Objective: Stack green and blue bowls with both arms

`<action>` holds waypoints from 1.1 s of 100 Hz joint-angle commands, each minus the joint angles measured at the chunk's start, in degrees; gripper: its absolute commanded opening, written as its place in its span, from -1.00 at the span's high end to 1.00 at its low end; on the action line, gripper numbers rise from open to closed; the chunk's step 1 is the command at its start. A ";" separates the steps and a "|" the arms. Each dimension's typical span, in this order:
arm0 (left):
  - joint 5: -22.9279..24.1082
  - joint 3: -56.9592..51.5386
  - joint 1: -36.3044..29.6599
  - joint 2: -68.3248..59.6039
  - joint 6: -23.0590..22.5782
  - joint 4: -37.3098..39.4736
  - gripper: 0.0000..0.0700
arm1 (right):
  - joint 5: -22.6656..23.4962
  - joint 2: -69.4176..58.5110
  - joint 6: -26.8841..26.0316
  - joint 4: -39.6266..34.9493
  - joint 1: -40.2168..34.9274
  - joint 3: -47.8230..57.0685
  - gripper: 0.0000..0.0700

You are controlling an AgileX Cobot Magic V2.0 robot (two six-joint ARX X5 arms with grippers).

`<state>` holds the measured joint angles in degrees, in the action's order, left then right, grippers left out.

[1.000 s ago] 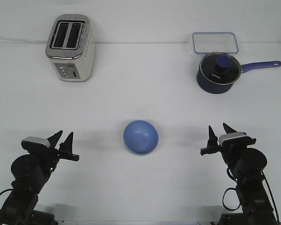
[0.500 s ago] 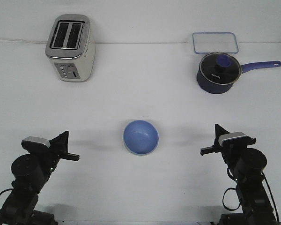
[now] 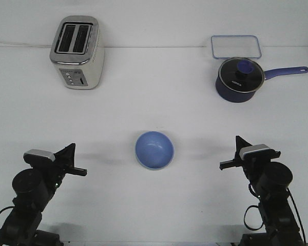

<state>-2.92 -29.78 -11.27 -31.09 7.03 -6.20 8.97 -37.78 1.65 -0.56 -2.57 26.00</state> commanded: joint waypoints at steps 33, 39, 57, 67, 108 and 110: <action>0.17 -0.46 -0.04 -0.15 0.13 0.72 0.97 | 0.00 -0.09 -0.55 0.61 -0.09 0.57 0.99; 0.17 -0.46 -0.04 -0.15 0.11 0.72 0.97 | 0.00 -0.09 -0.55 0.59 -0.09 0.57 0.99; 0.17 -0.44 -0.02 0.96 0.11 0.87 0.97 | 0.00 -0.09 -0.55 0.59 -0.09 0.57 0.99; 0.17 0.55 0.07 2.49 -0.76 2.91 0.97 | 0.00 -0.09 -0.55 0.59 -0.09 0.57 0.99; 0.17 15.80 3.56 16.13 -0.98 13.16 0.97 | 0.00 -0.09 -0.55 0.61 -0.09 0.57 0.99; 0.17 16.52 3.87 17.03 -0.98 13.18 0.97 | -0.02 -0.09 -0.55 0.59 -0.09 0.57 0.99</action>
<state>-2.92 -14.35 -7.90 -15.97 6.76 6.00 8.97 -37.78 1.65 -0.56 -2.57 26.00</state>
